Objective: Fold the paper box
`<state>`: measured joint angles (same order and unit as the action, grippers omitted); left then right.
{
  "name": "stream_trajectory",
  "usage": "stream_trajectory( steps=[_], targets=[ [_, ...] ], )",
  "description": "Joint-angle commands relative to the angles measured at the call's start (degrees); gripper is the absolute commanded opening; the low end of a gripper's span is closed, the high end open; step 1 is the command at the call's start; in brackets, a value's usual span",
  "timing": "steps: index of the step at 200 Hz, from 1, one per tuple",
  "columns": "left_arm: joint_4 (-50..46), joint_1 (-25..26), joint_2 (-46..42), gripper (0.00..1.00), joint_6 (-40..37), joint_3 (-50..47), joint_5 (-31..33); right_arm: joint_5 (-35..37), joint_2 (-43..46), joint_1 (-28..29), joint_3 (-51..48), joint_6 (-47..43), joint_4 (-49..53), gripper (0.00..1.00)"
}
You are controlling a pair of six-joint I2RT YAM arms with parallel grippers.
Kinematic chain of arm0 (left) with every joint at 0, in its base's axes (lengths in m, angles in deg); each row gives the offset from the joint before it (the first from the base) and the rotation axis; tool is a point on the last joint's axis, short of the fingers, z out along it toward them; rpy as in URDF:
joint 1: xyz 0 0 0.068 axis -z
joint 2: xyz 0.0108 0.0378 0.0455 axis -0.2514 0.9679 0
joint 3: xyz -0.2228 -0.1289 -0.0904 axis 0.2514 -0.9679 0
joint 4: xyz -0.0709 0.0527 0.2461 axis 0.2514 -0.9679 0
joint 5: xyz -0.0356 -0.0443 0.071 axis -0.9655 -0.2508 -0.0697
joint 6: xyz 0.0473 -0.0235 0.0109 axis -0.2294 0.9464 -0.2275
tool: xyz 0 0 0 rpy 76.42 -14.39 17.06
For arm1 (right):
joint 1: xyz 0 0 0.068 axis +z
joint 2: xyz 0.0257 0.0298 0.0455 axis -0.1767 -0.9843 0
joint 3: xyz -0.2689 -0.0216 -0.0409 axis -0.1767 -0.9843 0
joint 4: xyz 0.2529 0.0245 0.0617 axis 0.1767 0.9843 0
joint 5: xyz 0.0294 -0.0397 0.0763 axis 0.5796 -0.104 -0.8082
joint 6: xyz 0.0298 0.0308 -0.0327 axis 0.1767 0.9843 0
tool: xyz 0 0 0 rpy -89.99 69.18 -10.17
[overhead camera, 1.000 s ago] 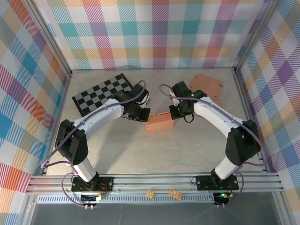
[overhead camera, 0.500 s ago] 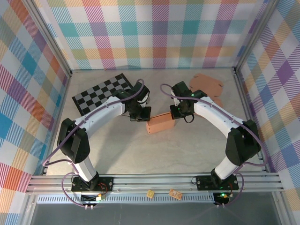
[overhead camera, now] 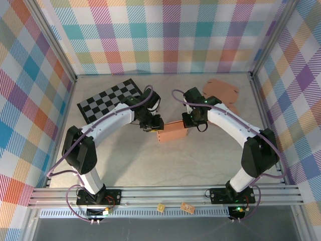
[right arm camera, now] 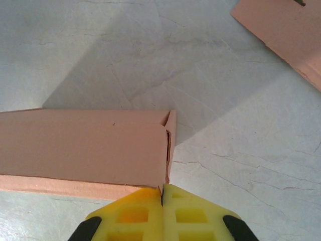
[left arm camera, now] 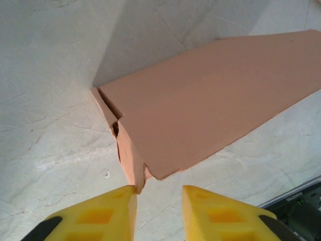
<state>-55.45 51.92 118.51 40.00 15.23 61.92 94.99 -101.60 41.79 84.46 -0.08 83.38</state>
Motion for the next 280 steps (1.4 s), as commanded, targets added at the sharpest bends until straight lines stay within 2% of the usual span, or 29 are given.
stream_trajectory(
  steps=[1, 30, 59, 94, 139, 201, 280],
  targets=[
    [1.92, 0.16, -4.13, 0.33, 0.95, -2.47, 1.67, -1.13, -0.38, 0.38, 1.05, 1.60, 1.61, 0.00],
    [6.29, 0.43, -5.75, 0.32, 0.15, -5.09, 3.72, -1.48, -0.81, 0.38, 1.11, 1.73, 1.84, 0.00],
    [9.72, 0.38, -6.50, 0.32, -3.43, -6.39, 8.34, -1.45, -0.82, 0.38, 1.14, 1.70, 2.13, 0.00],
    [9.98, 0.58, -3.76, 0.26, -4.38, -4.75, 6.12, -1.39, -1.22, 0.38, 1.80, 1.69, 2.74, 0.00],
    [8.22, 0.93, -4.99, 0.26, -5.37, -6.16, 7.96, -1.52, -1.96, 0.38, 2.50, 1.96, 3.01, 0.00],
    [17.27, 2.10, -8.69, 0.26, -6.51, -14.40, 10.35, -2.00, -2.24, 0.36, 2.68, 2.11, 3.07, 0.00],
    [15.42, 2.10, -6.77, 0.24, -8.31, -10.17, 11.33, -1.83, -1.86, 0.31, 2.43, 2.04, 3.36, 0.00]
  ],
)
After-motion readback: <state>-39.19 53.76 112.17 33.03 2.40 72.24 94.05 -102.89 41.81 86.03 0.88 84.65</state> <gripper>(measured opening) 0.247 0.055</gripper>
